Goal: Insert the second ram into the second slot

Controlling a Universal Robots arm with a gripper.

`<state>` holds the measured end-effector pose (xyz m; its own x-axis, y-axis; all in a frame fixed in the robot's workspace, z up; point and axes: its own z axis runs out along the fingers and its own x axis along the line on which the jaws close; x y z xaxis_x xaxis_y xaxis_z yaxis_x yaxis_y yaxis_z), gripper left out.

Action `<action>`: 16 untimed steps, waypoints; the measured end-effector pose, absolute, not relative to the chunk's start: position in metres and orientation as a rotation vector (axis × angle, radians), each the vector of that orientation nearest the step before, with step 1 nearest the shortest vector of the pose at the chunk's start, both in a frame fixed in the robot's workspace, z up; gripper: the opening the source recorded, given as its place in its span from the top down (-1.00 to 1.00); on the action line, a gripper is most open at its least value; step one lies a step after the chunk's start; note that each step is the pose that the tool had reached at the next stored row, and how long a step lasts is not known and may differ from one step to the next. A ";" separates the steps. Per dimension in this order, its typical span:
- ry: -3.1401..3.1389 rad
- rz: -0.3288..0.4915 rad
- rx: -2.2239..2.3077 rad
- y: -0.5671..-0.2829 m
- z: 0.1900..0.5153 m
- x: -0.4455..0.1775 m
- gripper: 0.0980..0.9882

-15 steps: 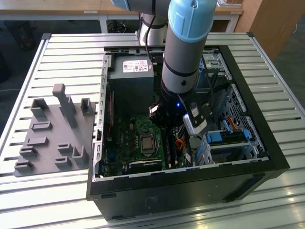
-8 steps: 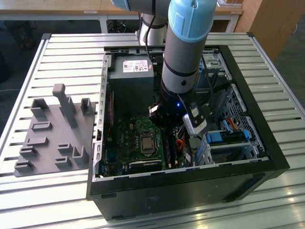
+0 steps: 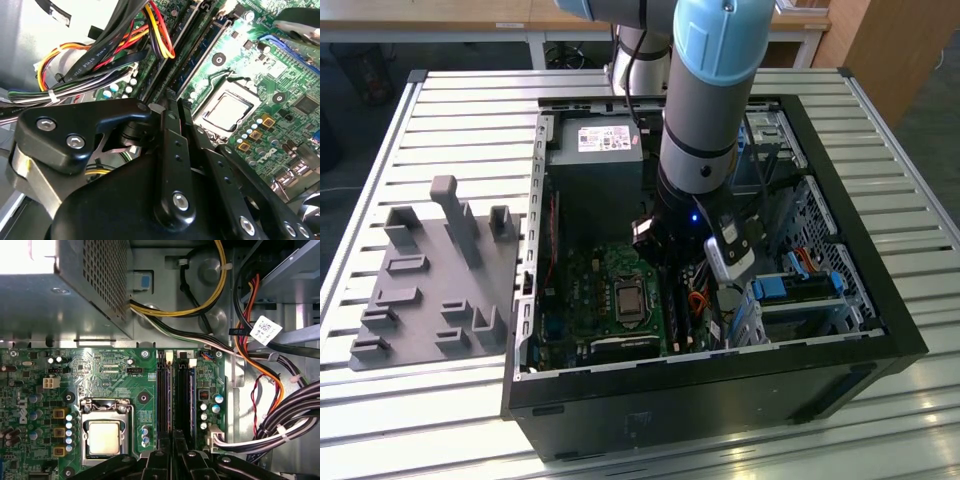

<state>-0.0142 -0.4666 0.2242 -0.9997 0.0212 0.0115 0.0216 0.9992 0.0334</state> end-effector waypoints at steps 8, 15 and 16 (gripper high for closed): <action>-3.130 -0.053 -0.034 -0.467 0.231 -0.014 0.83; -3.130 -0.053 -0.034 -0.467 0.233 -0.014 0.99; -3.130 -0.053 -0.033 -0.467 0.233 -0.014 0.99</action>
